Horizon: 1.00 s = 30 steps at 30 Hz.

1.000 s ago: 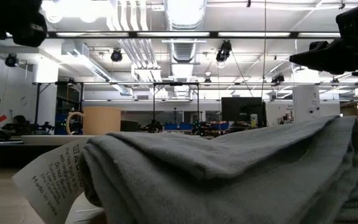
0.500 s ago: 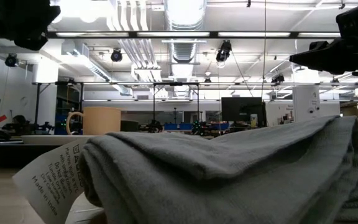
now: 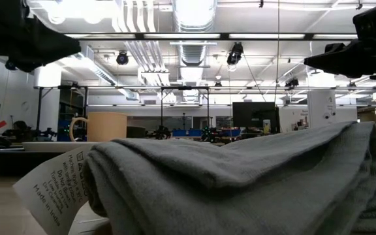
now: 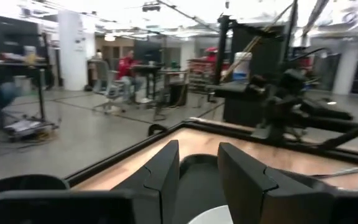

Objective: Set up tray
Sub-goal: Put the black bowl on the white plate at the bottom of the orange mug

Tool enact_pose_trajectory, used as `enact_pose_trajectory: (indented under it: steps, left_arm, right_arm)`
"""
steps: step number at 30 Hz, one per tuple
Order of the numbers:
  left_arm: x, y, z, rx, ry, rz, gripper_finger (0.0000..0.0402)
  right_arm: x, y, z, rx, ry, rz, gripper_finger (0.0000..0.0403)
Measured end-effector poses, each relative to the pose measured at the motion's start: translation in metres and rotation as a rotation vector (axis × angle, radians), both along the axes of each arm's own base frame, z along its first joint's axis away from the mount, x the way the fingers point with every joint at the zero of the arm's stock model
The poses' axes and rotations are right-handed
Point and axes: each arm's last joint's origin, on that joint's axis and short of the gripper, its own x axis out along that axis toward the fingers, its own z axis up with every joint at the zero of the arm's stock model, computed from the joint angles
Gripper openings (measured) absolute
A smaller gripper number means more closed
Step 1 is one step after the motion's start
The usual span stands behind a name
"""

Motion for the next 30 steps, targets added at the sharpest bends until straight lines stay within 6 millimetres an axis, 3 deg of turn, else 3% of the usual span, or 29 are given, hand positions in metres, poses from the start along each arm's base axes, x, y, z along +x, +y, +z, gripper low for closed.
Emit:
enact_pose_trajectory:
  steps: [7, 15, 25, 30]
  left_arm:
    - [0.011, 0.012, 0.007, -0.03, -0.007, 0.091, 0.0093]
    - [0.033, 0.032, 0.029, -0.043, -0.005, 0.077, 0.0093]
    - [0.069, 0.056, 0.048, -0.132, 0.387, 0.252, 0.0093]
    - [0.091, 0.068, 0.058, -0.162, 0.476, 0.329, 0.0093]
  right_arm:
    - [0.0, 0.0, 0.0, 0.002, 0.0, 0.0, 0.0068]
    - [0.0, 0.0, 0.0, 0.0, 0.0, 0.0, 0.0068]
    - [0.0, 0.0, 0.0, 0.001, 0.001, 0.0, 0.0068]
    - [0.0, 0.0, 0.0, 0.0, 0.002, -0.001, 0.0068]
